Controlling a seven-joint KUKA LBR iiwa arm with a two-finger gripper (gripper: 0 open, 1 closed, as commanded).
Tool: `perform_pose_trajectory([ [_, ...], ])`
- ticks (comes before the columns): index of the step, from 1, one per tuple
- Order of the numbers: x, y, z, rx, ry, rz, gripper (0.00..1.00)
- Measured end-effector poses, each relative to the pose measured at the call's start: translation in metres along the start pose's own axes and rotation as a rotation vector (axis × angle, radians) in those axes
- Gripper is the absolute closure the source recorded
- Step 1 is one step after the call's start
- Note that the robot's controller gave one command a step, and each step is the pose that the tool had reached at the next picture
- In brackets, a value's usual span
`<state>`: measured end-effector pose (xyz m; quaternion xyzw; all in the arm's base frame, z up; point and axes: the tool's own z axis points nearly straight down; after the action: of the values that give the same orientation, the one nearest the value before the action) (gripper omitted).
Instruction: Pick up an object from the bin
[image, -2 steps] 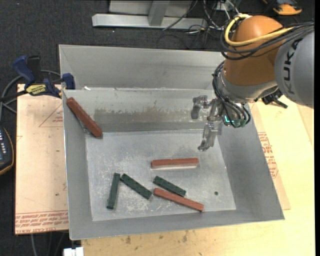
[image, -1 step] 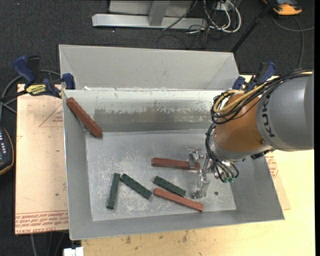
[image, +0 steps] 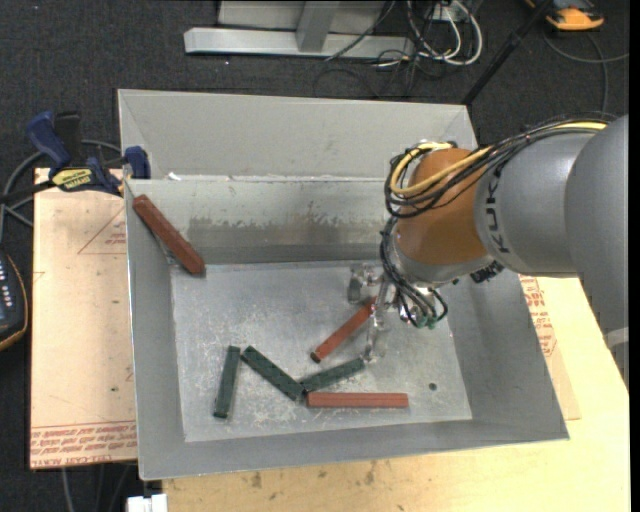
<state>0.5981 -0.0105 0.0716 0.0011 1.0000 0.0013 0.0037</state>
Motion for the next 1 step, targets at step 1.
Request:
perform_pose_trajectory([
  [1,0.0018,-0.0022,0.0001,0.002,0.004,0.003,1.00],
])
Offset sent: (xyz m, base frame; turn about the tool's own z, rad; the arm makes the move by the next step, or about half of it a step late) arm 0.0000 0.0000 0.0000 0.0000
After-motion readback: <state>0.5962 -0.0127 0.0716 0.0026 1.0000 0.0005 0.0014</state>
